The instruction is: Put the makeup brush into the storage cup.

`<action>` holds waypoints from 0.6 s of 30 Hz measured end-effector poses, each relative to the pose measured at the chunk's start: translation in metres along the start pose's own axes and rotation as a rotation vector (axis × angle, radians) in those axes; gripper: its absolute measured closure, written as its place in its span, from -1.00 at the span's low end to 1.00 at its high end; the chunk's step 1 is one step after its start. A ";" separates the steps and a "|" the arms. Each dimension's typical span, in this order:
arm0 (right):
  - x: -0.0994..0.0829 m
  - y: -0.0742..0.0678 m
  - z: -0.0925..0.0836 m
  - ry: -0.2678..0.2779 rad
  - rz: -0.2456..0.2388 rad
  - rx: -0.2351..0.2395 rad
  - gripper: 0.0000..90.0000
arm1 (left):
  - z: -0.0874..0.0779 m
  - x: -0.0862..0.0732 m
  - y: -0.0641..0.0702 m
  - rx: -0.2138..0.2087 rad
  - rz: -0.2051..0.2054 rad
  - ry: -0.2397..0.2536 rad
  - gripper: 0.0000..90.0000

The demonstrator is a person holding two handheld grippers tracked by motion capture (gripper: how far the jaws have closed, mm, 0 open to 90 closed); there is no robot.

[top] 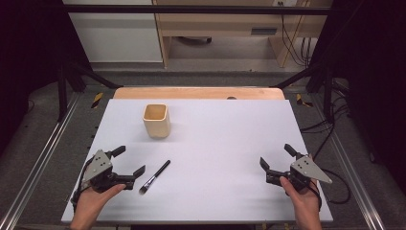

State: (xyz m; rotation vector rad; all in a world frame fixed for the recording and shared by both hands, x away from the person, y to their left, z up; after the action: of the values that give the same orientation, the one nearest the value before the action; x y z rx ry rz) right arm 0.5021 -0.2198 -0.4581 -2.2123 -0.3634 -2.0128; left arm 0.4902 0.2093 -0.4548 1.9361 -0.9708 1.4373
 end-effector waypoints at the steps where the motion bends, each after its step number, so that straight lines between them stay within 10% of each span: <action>1: 0.000 0.000 0.000 -0.001 0.003 -0.001 -0.95 | 0.003 0.000 0.001 -0.002 -0.006 -0.014 -0.97; 18: 0.005 -0.006 -0.004 0.013 0.006 0.023 -0.95 | 0.033 0.003 0.016 -0.010 0.004 -0.333 -0.93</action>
State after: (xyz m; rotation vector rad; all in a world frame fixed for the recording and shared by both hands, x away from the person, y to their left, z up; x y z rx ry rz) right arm 0.4971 -0.2147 -0.4528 -2.1831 -0.3759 -2.0094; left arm 0.4970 0.1732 -0.4611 2.2107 -1.1233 1.1280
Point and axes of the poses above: each handheld gripper's, and its own axes: z roughly forward along the jaws, x roughly out of its top, y roughly to its right, the point moved 10 cm from there along z, roughly forward along the jaws, and after that the axes turned 11 degrees about -x, right-handed, at the moved point
